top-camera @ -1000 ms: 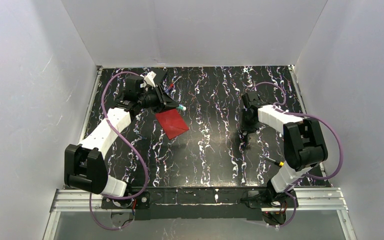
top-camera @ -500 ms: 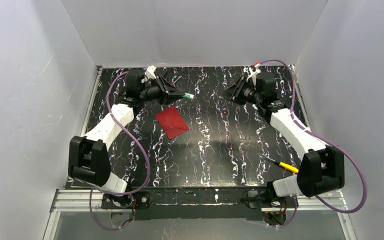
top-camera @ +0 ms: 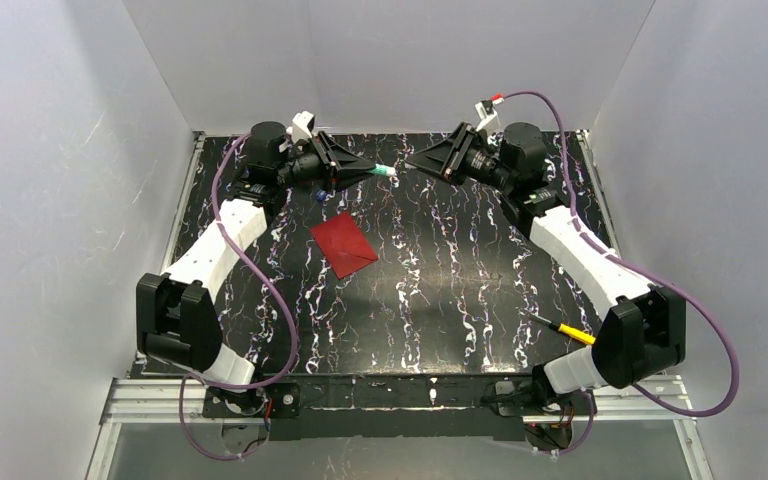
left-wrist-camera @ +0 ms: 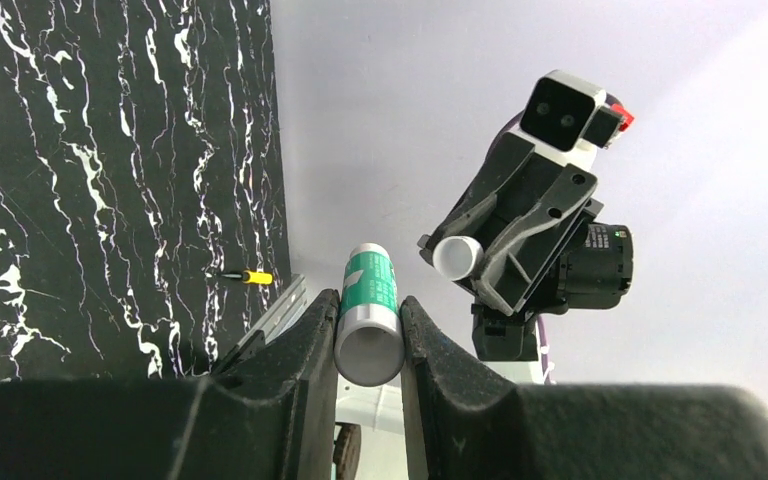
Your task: Place the letter into the envelope and seal it
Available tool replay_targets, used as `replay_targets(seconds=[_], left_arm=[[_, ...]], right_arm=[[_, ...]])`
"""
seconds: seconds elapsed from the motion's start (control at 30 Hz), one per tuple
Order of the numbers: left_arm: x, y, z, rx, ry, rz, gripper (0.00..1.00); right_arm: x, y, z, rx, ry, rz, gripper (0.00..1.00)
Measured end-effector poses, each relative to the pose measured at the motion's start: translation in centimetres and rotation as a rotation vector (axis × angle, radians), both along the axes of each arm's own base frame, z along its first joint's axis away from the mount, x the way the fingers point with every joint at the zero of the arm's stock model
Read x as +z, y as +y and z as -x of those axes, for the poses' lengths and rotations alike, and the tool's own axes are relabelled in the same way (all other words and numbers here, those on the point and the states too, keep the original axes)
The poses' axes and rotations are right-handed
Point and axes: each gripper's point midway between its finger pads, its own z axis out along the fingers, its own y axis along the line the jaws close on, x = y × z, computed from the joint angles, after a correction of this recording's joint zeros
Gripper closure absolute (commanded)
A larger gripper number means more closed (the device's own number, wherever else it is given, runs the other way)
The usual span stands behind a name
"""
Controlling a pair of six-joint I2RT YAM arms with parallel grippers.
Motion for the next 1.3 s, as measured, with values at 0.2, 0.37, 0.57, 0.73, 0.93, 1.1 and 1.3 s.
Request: replay_targets(seconds=[0.2,0.37,0.57,0.73,0.93,1.1,1.3], left_arm=[[0.8,-0.2,0.4,-0.025,-0.016,0.008,1.0],[1.8,-0.4,0.6,-0.048,-0.051,0.015,1.0],[1.8,-0.4,0.7,-0.058,-0.059,0.012,1.0],[1.8,-0.4,0.8,-0.061,-0.059,0.013,1.0],[2.4,-0.5,1.0,-0.07,-0.05,0.03,1.0],[4.0,-0.5,0.7,-0.061,-0.054,0.082,1.0],[6.3,-0.3,0.6,-0.06,-0.073,0.161,1.0]], right_arm=[[0.5,1.0,-0.1,0.029,-0.029,0.03,0.85],[-0.3,1.9,0.1,0.056,-0.029,0.08,0.85],[-0.9,2.2,0.4,0.071,-0.035,0.122,0.85],[-0.8,2.2,0.4,0.073,-0.045,0.127,0.85],[-0.4,2.5,0.6,0.083,-0.042,0.107,0.85],[1.3,2.8,0.5,0.084,-0.055,0.037,0.86],[3.8,2.9,0.5,0.091,-0.07,-0.082,0.89]])
